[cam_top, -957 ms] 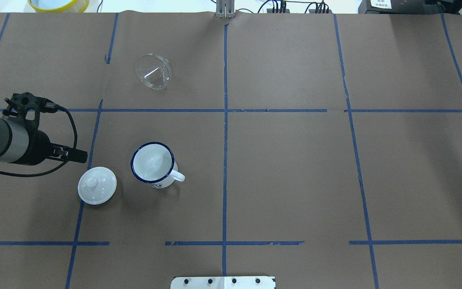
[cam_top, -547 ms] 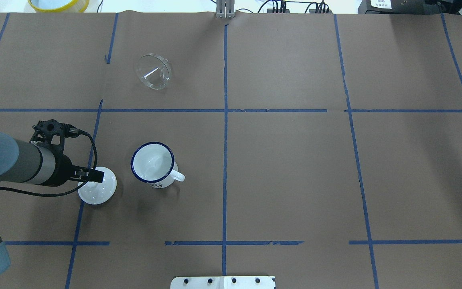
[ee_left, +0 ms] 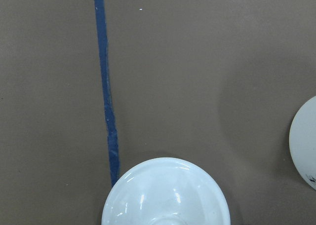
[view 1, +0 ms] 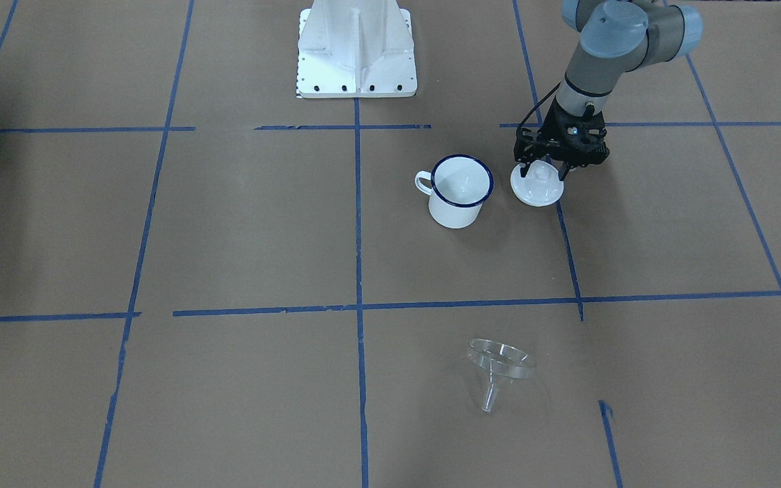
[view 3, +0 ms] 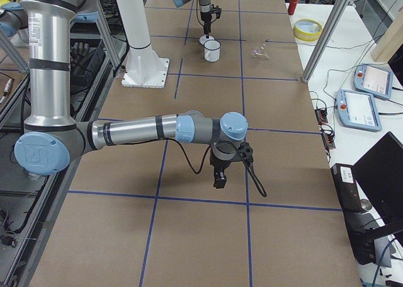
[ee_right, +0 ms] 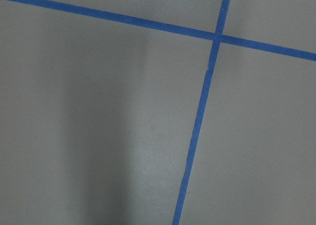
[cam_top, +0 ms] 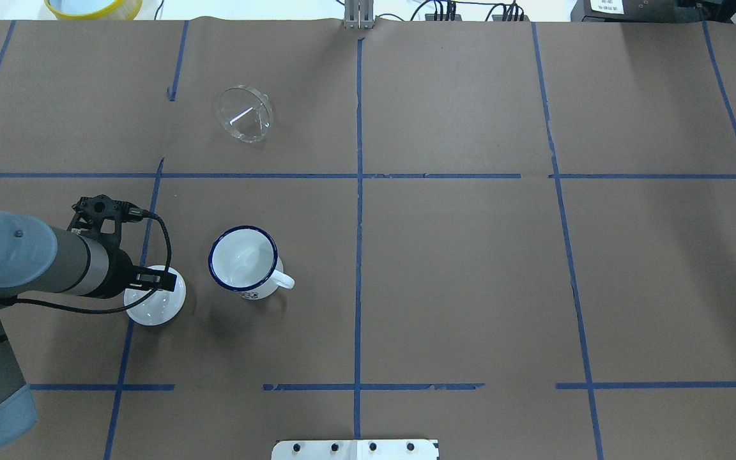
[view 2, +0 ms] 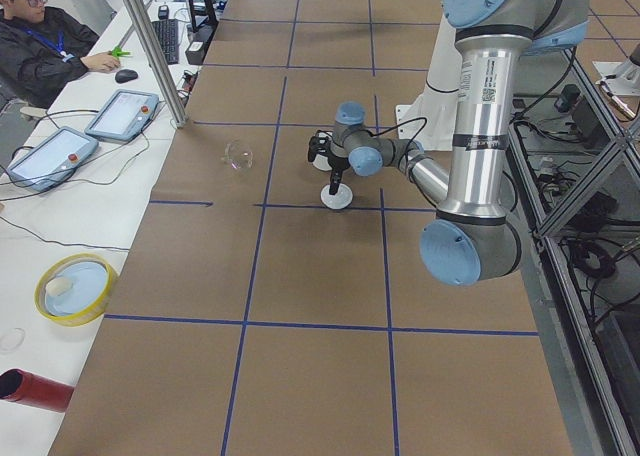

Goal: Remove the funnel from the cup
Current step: 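Close the left gripper on the white lid's knob and lift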

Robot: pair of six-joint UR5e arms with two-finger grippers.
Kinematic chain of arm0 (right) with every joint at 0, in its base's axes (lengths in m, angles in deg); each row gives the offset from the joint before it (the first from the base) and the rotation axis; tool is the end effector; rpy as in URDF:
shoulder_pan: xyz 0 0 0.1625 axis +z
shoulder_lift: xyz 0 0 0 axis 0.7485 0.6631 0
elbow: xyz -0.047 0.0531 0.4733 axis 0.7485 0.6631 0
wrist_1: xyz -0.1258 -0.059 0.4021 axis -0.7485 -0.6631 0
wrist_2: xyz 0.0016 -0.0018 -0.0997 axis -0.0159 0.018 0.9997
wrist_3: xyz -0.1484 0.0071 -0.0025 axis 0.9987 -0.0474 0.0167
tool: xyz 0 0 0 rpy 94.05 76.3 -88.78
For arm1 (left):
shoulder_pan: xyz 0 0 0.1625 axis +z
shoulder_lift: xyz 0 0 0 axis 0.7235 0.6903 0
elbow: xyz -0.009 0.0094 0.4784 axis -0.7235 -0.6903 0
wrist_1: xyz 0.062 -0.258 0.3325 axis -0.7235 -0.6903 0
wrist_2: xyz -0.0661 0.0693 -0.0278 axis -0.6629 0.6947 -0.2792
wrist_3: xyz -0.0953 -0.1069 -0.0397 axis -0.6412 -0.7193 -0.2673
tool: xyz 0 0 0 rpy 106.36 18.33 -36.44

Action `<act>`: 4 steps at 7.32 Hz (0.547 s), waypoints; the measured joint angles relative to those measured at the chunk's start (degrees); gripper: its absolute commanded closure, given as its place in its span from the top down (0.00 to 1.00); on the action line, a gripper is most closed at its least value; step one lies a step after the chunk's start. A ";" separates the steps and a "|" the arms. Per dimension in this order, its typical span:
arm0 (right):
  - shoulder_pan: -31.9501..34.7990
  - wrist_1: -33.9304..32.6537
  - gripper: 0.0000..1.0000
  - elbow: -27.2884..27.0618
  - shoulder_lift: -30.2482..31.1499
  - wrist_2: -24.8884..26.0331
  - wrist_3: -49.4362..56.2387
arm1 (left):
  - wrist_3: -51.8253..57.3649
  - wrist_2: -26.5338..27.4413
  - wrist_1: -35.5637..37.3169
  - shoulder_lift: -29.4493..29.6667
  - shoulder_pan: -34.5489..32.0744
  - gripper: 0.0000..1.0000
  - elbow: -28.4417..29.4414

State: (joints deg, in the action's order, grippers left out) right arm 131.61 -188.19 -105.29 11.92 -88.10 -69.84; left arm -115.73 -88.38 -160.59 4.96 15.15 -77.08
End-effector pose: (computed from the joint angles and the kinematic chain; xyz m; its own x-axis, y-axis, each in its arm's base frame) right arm -0.0225 -0.4643 0.6929 0.7167 -0.1766 0.6747 0.2142 0.9764 0.0280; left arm 0.4314 -0.3734 0.4859 0.6832 0.1241 -0.7196 0.0240 0.9811 0.1920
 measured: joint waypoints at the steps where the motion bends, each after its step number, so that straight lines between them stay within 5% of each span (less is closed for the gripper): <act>1: 0.00 0.00 1.00 -0.01 0.01 0.00 0.00 | 0.00 0.01 0.00 0.07 0.04 0.78 0.18; 4: 0.00 0.00 1.00 -0.03 0.00 0.00 0.00 | 0.01 -0.02 0.05 0.01 0.15 0.72 0.29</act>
State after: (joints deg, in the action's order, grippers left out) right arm 131.61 -188.18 -105.32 11.93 -88.10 -69.84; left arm -115.72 -88.41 -160.54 4.97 15.30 -76.78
